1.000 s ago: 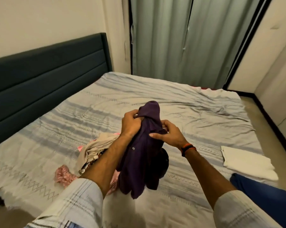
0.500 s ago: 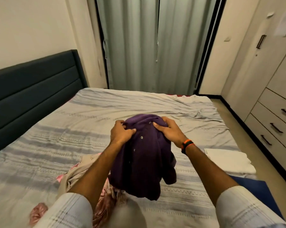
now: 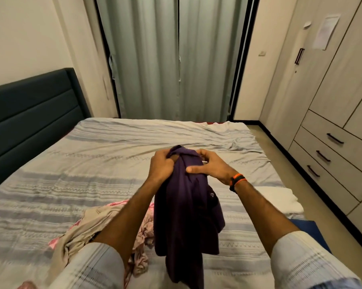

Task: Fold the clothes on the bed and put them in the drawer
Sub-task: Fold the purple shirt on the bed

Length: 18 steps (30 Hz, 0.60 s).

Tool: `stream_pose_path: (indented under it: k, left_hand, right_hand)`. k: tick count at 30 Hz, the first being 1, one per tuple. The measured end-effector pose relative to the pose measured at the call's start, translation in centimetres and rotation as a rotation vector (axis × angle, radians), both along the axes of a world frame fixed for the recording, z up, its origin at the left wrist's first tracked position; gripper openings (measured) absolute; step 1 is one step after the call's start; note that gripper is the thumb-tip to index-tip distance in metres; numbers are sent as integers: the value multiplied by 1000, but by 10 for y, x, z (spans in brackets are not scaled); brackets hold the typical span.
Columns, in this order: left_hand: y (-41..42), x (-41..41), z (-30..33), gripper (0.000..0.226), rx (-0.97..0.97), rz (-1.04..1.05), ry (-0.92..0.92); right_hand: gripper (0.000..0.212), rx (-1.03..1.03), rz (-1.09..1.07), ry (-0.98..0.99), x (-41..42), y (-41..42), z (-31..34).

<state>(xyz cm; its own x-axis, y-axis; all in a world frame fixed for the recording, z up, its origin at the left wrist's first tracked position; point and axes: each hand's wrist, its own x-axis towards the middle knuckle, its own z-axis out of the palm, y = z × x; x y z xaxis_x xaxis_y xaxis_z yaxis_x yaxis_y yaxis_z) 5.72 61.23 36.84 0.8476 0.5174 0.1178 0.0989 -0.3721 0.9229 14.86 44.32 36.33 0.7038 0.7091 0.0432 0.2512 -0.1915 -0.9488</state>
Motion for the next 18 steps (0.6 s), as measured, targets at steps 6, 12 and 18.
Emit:
stream_pose_path:
  k: [6,12,18]
  left_hand:
    - [-16,24,17,17,-168,107,-149]
    - [-38,33,30,30,-427,155,-292]
    - [-46,26,43,20,-292,83,-281]
  right_hand:
    - [40,-323,131,-102,26,-34,-11]
    - [59,-348,24,111,35,-47,-15]
    - [25,-249,8,241,47,-46,-24]
